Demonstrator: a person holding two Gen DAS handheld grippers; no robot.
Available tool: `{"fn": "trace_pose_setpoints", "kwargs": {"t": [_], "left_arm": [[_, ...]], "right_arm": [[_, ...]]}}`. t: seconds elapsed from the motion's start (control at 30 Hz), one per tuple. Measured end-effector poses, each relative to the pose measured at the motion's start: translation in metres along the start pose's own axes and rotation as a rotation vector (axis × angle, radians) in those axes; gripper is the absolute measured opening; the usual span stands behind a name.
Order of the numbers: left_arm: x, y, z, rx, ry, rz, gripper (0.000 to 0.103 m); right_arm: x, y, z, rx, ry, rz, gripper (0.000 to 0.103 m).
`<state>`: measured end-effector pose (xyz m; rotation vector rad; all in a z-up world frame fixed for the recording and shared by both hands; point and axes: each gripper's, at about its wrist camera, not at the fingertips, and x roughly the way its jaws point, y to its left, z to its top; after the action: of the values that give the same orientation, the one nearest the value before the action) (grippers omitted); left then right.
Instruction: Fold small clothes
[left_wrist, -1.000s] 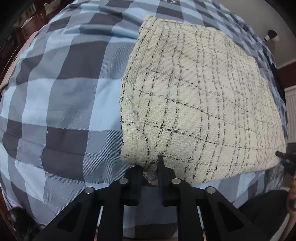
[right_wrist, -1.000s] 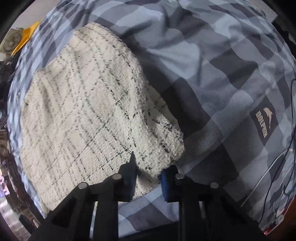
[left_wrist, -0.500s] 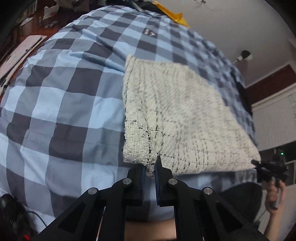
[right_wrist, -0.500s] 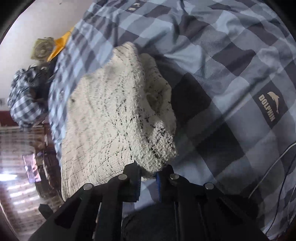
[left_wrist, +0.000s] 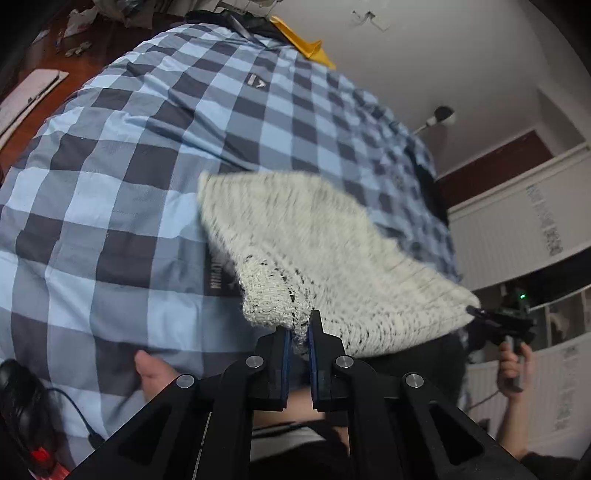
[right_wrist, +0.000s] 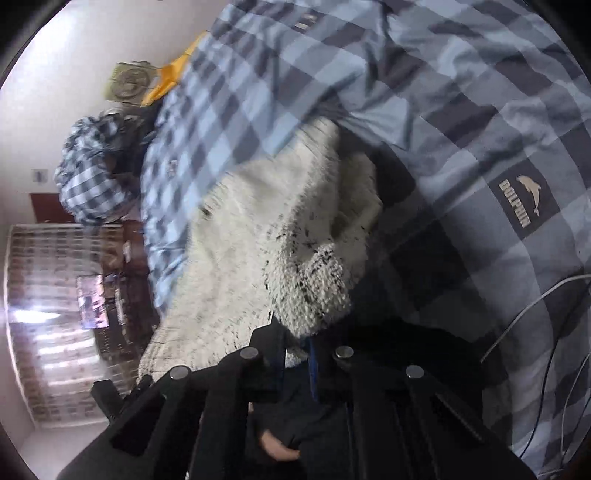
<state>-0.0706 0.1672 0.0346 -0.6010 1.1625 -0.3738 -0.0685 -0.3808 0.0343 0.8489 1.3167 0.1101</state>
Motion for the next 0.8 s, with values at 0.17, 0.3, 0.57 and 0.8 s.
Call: {"fn": "trace_pose_setpoints", "kwargs": {"t": [0.17,0.3,0.57,0.8], "left_arm": [[0.026,0.014,0.054,-0.067,-0.028,0.024,0.007],[0.079,0.036,0.133,-0.157,-0.05,0.054,0.007],[0.198,0.092,0.217,-0.263,-0.008,0.224,0.008],[0.227,0.119,0.225,-0.276,0.048,0.221,0.01]], "right_arm": [[0.017,0.021,0.054,0.007,-0.041,0.006,0.006],[0.056,0.043,0.121,0.0,-0.093,-0.037,0.006],[0.18,0.029,0.22,0.087,-0.075,-0.126,0.006],[0.228,0.03,0.237,-0.03,-0.034,-0.173,0.007]]}}
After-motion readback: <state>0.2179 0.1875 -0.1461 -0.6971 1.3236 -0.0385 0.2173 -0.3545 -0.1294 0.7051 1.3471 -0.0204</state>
